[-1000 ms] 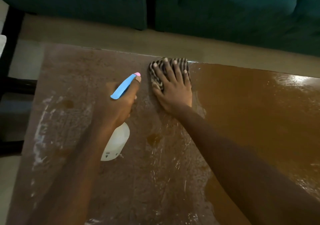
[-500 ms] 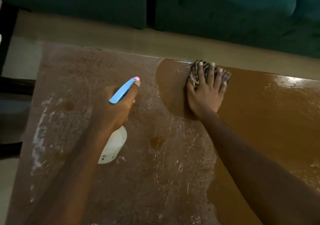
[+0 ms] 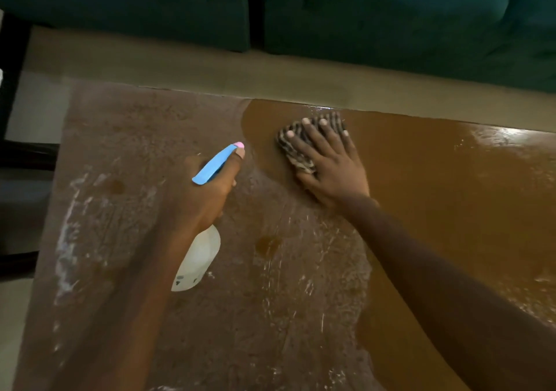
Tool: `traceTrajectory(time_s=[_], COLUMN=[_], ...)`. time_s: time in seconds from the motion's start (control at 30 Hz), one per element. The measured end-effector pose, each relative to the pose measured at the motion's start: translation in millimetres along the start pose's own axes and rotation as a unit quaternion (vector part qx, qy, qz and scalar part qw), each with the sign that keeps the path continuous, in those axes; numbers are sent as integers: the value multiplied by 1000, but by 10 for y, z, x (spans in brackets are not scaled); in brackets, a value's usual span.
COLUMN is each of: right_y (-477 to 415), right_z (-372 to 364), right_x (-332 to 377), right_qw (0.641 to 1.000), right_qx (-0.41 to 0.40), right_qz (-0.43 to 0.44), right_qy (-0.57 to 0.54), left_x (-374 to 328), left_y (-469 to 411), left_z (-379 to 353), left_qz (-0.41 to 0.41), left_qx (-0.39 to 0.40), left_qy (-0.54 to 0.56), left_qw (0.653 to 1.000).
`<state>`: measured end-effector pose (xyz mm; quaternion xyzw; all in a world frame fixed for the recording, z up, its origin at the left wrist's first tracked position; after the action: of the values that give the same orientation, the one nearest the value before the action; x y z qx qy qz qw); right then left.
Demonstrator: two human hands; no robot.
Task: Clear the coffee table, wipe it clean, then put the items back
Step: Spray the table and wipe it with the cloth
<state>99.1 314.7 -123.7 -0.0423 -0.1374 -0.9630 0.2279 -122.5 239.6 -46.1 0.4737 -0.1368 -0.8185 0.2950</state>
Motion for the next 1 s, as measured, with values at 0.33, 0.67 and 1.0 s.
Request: traceTrajectory(time_s=[0.33, 0.67, 1.0], right_y=[1129, 1623, 695], right_z=[-114, -225, -192], right_x=[-897, -944, 345], right_qw=[978, 953, 970], right_qx=[-12, -22, -22], right_qz=[-195, -263, -216], right_qy=[-74, -146, -106], left_x=[9, 254, 240], left_y=[444, 810, 857], left_z=[-535, -691, -143], left_qz=[-20, -13, -60], left_qx=[93, 120, 12], left_qy=[-78, -78, 1], left_qw=[992, 990, 998])
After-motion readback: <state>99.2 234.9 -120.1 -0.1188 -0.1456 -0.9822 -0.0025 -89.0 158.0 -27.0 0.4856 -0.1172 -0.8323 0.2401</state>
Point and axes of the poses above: each hand's wrist, its own y-axis away from the middle knuckle, its own z-axis out of the back of the hand, x = y × z, the point moved 10 cm from there along -y, towards the middle knuckle, and after that the axes turned 1 degree about -z, right-handed, at the moved point
